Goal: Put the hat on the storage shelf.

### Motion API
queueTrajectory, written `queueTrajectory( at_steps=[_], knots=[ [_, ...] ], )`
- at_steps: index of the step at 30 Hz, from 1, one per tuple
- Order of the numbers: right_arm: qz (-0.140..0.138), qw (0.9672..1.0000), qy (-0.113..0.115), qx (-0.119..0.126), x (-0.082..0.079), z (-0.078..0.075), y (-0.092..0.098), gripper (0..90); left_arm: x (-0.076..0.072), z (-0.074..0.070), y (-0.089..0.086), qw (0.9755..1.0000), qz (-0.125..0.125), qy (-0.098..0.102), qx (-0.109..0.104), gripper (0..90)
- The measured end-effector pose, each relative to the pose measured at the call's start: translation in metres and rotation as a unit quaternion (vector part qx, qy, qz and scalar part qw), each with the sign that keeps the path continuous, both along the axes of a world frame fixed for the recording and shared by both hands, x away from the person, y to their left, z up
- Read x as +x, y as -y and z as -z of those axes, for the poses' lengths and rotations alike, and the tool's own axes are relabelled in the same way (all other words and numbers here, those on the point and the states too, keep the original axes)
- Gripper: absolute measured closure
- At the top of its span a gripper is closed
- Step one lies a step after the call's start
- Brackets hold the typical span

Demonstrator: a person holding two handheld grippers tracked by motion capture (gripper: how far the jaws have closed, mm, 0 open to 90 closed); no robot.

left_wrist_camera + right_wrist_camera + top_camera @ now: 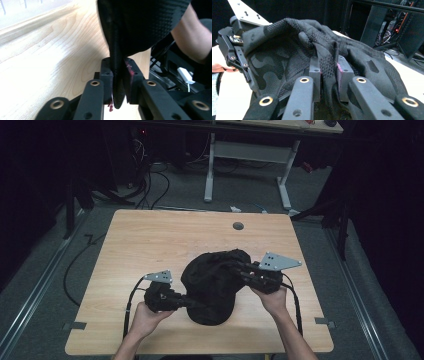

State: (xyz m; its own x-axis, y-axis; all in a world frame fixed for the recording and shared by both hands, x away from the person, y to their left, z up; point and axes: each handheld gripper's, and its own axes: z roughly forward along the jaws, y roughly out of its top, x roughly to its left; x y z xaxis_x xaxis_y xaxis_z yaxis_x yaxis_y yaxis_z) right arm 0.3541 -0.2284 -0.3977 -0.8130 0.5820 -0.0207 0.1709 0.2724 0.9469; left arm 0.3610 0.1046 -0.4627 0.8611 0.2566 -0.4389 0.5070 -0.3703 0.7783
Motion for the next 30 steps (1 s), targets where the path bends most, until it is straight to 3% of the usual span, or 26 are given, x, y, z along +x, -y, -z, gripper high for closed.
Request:
queueTrajectory(
  at_steps=[10, 18, 24, 30],
  knots=[
    [0.008, 0.9999, -0.009, 0.011, 0.001, -0.001, 0.004, 71.5, -0.002, -0.007, -0.005, 0.9996, 0.01, 0.005, -0.026, 85.9],
    [0.031, 0.9991, -0.027, 0.003, 0.003, 0.002, 0.006, 48.8, -0.006, -0.009, -0.011, 0.9993, -0.007, 0.027, -0.024, 86.3],
    [0.044, 0.9983, -0.035, 0.013, 0.002, 0.001, 0.013, 35.2, -0.007, -0.011, -0.015, 0.9989, -0.02, 0.033, -0.026, 86.3],
    [0.051, 0.997, -0.053, 0.023, 0.001, 0.005, 0.026, 32.8, -0.006, -0.015, -0.023, 0.9976, -0.044, 0.041, -0.034, 86.2]
  ],
)
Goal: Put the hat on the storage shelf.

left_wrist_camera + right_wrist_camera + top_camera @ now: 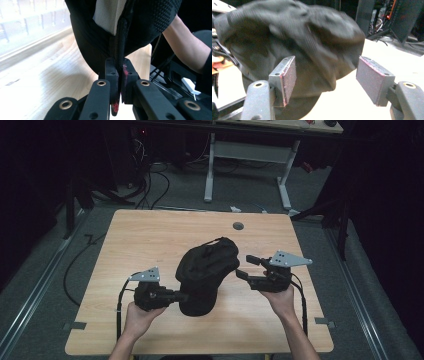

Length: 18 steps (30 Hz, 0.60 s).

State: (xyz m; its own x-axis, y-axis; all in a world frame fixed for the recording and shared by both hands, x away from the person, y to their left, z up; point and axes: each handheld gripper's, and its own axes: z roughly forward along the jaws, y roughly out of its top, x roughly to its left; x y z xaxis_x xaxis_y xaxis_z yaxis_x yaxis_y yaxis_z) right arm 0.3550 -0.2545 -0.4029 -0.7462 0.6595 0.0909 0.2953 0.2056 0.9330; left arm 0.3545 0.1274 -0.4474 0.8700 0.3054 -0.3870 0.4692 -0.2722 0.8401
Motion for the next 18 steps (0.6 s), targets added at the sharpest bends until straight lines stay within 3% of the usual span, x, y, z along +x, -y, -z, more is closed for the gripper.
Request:
queueTrajectory(
  at_steps=[7, 10, 12, 14, 18],
  knots=[
    [0.032, 0.9988, -0.033, -0.019, -0.002, 0.025, 0.011, 33.8, 0.001, -0.002, -0.004, 0.9997, -0.025, 0.006, -0.001, 86.1],
    [0.065, 0.996, -0.045, -0.043, -0.005, 0.038, 0.015, 37.0, 0.001, -0.003, -0.006, 0.9991, -0.04, 0.011, -0.005, 86.1],
    [0.093, 0.9921, -0.051, -0.066, -0.007, 0.049, 0.017, 38.4, 0.001, -0.004, -0.008, 0.9988, -0.047, 0.013, -0.008, 86.2],
    [0.122, 0.9863, -0.061, -0.093, -0.009, 0.063, 0.019, 39.6, 0.001, -0.005, -0.01, 0.9981, -0.058, 0.018, -0.012, 86.1],
    [0.164, 0.9757, -0.091, -0.113, -0.009, 0.087, 0.025, 39.7, 0.0, -0.009, -0.012, 0.9962, -0.082, 0.031, -0.006, 86.1]
  ],
)
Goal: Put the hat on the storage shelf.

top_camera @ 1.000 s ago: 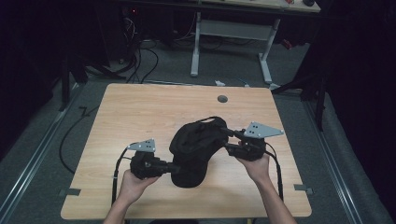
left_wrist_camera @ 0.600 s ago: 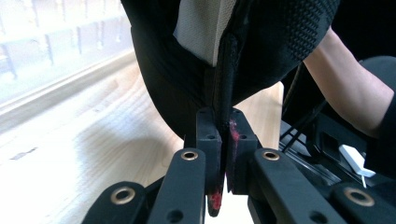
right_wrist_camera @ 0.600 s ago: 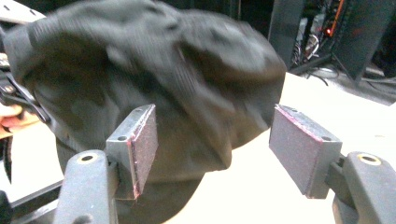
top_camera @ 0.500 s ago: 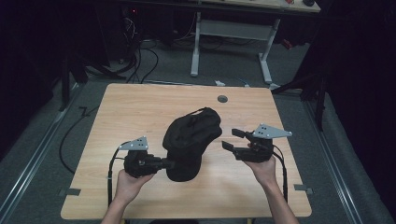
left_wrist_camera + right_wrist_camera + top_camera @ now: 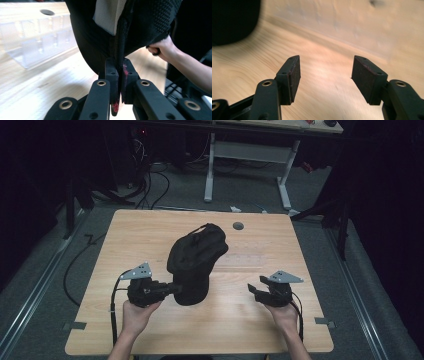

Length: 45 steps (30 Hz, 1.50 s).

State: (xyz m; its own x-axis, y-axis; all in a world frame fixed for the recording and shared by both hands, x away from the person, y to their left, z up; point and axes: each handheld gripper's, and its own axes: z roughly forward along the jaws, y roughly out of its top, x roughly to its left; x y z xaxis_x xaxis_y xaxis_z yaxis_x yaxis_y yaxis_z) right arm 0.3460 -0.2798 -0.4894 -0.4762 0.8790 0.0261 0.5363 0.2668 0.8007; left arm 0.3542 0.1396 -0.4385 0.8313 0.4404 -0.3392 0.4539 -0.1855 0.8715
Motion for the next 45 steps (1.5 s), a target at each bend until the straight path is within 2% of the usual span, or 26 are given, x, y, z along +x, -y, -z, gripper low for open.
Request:
queueTrajectory(
  at_steps=[4, 13, 15, 16, 20, 27, 34, 40, 45],
  knots=[
    [0.044, 0.9988, -0.007, -0.018, 0.0, 0.017, 0.007, 37.8, 0.001, -0.001, -0.003, 0.9998, -0.018, 0.004, -0.002, 86.1],
    [0.077, 0.9962, -0.017, -0.036, -0.001, 0.035, 0.013, 36.4, 0.005, -0.004, -0.006, 0.9991, -0.043, 0.007, -0.005, 86.1],
    [0.08, 0.9954, -0.019, -0.05, -0.001, 0.04, 0.012, 36.6, 0.006, -0.005, -0.007, 0.9989, -0.045, 0.01, -0.004, 86.1],
    [0.082, 0.9942, -0.03, -0.063, 0.0, 0.041, 0.011, 35.8, 0.007, -0.006, -0.007, 0.9988, -0.047, 0.011, -0.003, 86.1],
    [0.092, 0.9938, -0.047, -0.042, 0.003, 0.041, 0.016, 33.5, 0.009, -0.008, -0.01, 0.9984, -0.055, 0.012, 0.0, 86.1],
    [0.093, 0.9936, -0.046, -0.043, 0.003, 0.041, 0.016, 33.4, 0.015, -0.01, -0.013, 0.9968, -0.077, 0.019, -0.014, 86.1],
    [0.097, 0.9933, -0.046, -0.044, 0.005, 0.042, 0.015, 33.2, 0.026, -0.014, -0.006, 0.995, -0.09, 0.033, -0.029, 86.1],
    [0.094, 0.9935, -0.046, -0.046, 0.005, 0.041, 0.015, 32.6, 0.03, -0.022, -0.001, 0.9937, -0.102, 0.046, -0.013, 86.1],
    [0.093, 0.9936, -0.047, -0.045, 0.005, 0.042, 0.015, 32.3, 0.038, -0.028, -0.003, 0.9912, -0.12, 0.056, -0.006, 86.1]
  ],
)
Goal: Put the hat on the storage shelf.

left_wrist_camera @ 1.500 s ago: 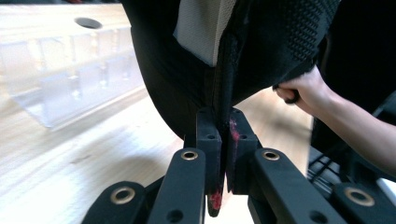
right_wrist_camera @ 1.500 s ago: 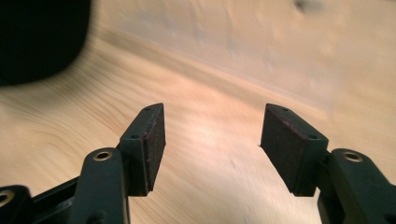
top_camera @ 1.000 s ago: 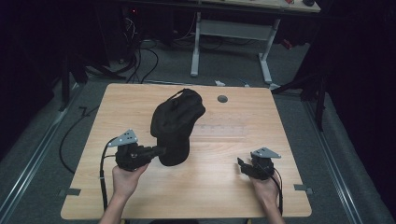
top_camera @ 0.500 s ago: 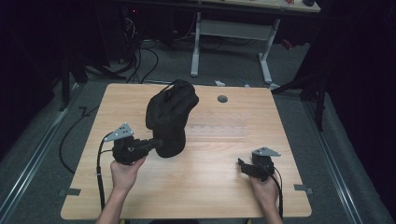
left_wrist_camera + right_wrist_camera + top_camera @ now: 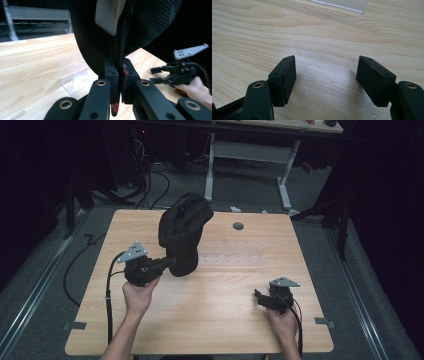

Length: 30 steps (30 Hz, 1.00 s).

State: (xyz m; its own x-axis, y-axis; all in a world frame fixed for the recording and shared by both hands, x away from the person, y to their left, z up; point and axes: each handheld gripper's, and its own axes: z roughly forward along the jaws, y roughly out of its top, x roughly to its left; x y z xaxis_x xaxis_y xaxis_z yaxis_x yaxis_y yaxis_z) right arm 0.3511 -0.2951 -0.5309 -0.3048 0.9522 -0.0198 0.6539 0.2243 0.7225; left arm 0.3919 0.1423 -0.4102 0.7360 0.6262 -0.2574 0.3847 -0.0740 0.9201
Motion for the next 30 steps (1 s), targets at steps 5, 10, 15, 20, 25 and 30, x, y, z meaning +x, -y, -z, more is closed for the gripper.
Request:
queueTrajectory(
  at_steps=[5, 10, 15, 20, 25, 30],
  knots=[
    [-0.001, 1.0, 0.0, 0.001, 0.0, 0.0, 0.0, 32.0, 0.01, -0.006, -0.001, 0.9999, -0.011, 0.001, -0.003, 86.1],
    [-0.001, 1.0, 0.0, 0.0, 0.0, 0.0, 0.0, 31.9, 0.017, -0.011, 0.001, 0.9998, -0.016, 0.007, 0.005, 86.1],
    [-0.002, 1.0, 0.0, 0.0, 0.0, 0.0, 0.0, 31.8, 0.025, -0.011, 0.005, 0.9997, -0.02, 0.007, 0.007, 86.1],
    [-0.002, 1.0, 0.0, 0.0, 0.0, 0.0, 0.0, 31.8, 0.032, -0.01, 0.009, 0.9994, -0.028, 0.011, 0.017, 86.1],
    [-0.002, 1.0, 0.0, 0.0, 0.0, 0.0, 0.0, 31.8, 0.038, -0.006, 0.014, 0.9993, -0.032, 0.005, 0.02, 86.1],
    [-0.001, 1.0, 0.0, 0.0, 0.0, 0.0, 0.0, 31.8, 0.043, -0.002, 0.018, 0.9989, -0.038, 0.004, 0.027, 86.0]
  ],
)
